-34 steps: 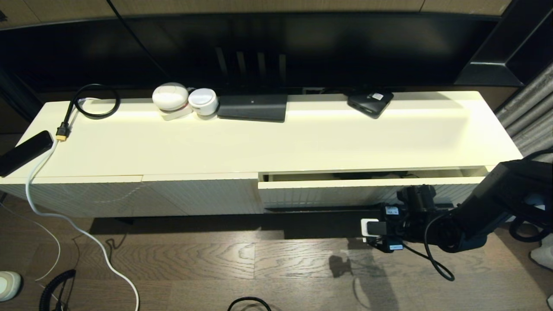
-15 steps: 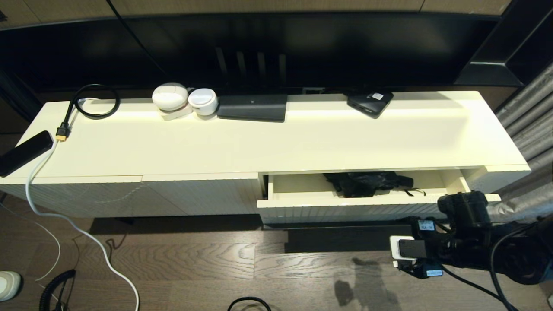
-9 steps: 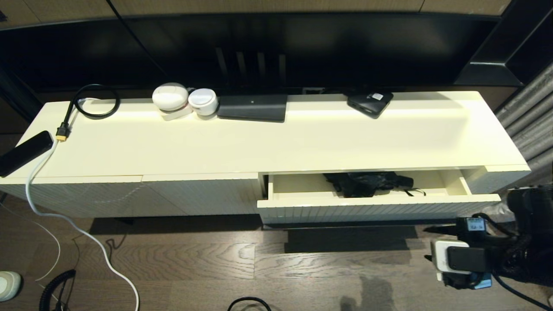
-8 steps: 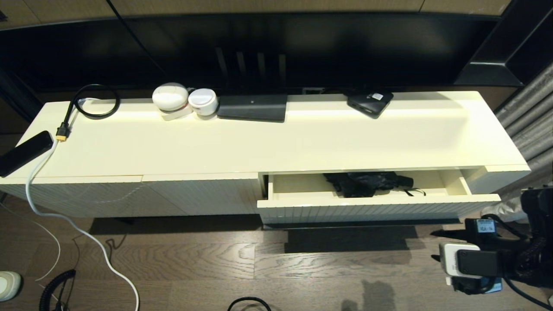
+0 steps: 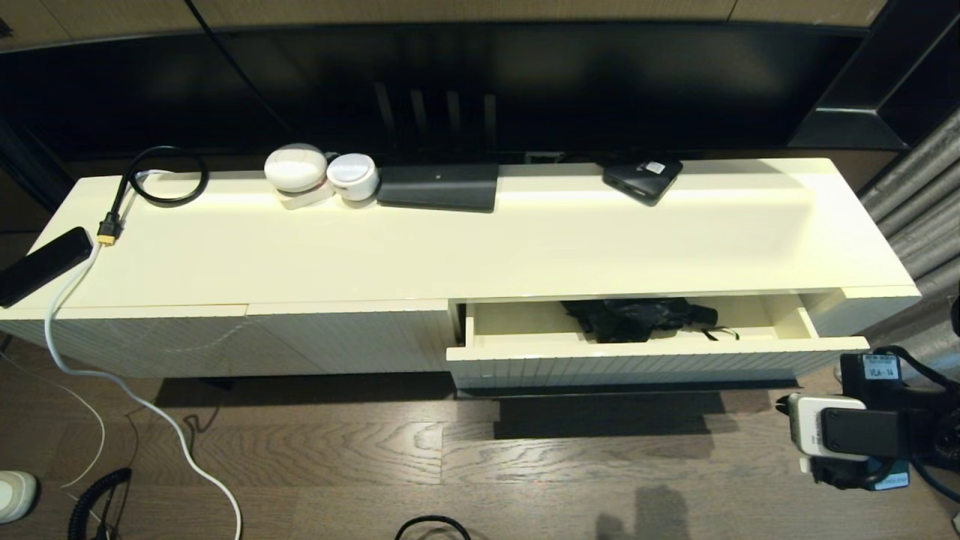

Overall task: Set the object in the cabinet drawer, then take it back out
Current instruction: Open the drawer

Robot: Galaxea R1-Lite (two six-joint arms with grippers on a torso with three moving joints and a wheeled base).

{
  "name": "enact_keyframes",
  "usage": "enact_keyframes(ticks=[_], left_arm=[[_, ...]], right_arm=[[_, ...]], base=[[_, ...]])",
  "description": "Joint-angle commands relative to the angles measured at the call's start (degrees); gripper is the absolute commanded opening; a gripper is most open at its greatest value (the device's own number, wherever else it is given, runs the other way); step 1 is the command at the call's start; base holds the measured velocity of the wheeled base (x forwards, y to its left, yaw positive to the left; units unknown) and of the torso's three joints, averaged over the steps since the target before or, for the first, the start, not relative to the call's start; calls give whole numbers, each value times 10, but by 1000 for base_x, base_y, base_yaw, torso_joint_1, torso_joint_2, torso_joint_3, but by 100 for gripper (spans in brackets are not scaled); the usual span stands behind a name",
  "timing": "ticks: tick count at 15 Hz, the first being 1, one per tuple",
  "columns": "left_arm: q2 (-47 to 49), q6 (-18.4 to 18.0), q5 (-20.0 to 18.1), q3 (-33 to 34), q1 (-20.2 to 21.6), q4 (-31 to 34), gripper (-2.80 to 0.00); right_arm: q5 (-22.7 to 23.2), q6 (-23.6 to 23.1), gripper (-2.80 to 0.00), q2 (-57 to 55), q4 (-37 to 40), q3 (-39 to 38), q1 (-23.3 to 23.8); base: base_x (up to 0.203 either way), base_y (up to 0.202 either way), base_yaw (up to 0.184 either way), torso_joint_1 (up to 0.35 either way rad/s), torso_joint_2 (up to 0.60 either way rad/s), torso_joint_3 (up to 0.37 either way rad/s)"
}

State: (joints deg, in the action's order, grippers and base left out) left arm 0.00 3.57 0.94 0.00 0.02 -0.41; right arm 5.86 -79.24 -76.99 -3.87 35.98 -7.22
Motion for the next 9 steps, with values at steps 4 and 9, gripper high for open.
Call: enact_keyframes(ticks=[4, 9], left_arm=[[0, 0, 0, 0, 1, 0, -280], [0, 0, 0, 0, 1, 0, -280]], right_arm=[[0, -5, -280, -154, -90, 68, -5], [-3, -6, -280, -237, -109, 147, 7]], base=[[0, 0, 0, 0, 0, 0], [0, 0, 0, 0, 0, 0]])
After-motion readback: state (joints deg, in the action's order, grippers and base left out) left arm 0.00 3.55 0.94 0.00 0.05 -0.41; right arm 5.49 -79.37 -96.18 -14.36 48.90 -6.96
